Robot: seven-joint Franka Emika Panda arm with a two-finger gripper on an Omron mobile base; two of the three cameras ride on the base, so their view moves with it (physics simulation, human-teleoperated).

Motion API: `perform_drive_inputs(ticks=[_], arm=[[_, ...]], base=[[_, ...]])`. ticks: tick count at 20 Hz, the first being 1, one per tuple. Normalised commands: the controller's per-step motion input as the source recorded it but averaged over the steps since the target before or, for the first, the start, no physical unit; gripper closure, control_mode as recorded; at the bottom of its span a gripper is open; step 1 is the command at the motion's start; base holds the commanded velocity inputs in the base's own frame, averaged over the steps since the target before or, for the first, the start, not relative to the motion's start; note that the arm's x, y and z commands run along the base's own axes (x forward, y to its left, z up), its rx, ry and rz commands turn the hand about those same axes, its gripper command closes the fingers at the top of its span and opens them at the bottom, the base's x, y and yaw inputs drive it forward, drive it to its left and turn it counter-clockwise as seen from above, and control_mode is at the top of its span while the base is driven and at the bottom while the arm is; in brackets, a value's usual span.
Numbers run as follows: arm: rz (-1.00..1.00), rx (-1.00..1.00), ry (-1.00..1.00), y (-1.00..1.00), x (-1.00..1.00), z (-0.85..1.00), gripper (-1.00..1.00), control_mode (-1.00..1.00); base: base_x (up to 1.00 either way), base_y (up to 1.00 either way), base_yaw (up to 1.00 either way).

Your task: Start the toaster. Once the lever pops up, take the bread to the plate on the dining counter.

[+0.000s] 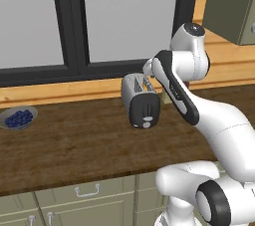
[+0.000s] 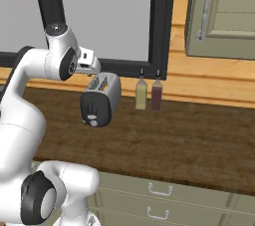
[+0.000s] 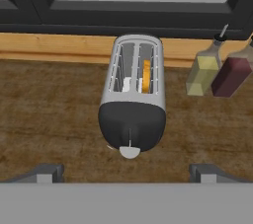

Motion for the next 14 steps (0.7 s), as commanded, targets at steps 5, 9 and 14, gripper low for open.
perform_drive_inputs(ticks=[5, 9, 14], arm=[[0.00, 0.00, 0.00, 0.00, 0.00, 0.00, -1.00, -1.00], [0.00, 0.00, 0.00, 0.00, 0.00, 0.00, -1.00, -1.00], [0.00, 0.00, 0.00, 0.00, 0.00, 0.00, -1.00, -1.00]], base=[[0.00, 0.00, 0.00], [0.00, 0.00, 0.00], [0.00, 0.00, 0.00]])
